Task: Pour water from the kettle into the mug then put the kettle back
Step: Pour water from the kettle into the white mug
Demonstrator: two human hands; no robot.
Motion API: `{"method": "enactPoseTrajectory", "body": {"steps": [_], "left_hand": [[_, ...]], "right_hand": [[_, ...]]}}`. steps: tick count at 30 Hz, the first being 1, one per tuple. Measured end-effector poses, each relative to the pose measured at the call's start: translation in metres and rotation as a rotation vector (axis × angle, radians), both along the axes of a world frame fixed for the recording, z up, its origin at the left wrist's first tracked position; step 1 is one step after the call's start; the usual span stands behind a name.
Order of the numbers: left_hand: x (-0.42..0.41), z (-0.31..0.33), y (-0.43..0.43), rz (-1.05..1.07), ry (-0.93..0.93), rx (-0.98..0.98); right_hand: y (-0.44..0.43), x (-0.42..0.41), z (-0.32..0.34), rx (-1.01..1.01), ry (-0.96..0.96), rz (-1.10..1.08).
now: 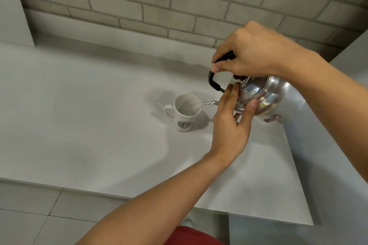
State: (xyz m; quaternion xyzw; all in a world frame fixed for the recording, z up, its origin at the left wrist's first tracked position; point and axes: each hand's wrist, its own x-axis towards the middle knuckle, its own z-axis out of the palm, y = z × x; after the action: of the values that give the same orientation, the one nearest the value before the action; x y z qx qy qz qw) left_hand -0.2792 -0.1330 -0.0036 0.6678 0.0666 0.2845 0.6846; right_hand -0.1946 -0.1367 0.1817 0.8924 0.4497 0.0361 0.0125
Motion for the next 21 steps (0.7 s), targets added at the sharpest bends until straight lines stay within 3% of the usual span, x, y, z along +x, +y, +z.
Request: {"method": "enactPoseTrajectory", "body": {"steps": [21], "left_hand": [[-0.001,0.0021,0.0021,0.001,-0.011,-0.043]], "right_hand": [[0.0082,-0.0034,0.0042,-0.038,-0.006,-0.01]]}}
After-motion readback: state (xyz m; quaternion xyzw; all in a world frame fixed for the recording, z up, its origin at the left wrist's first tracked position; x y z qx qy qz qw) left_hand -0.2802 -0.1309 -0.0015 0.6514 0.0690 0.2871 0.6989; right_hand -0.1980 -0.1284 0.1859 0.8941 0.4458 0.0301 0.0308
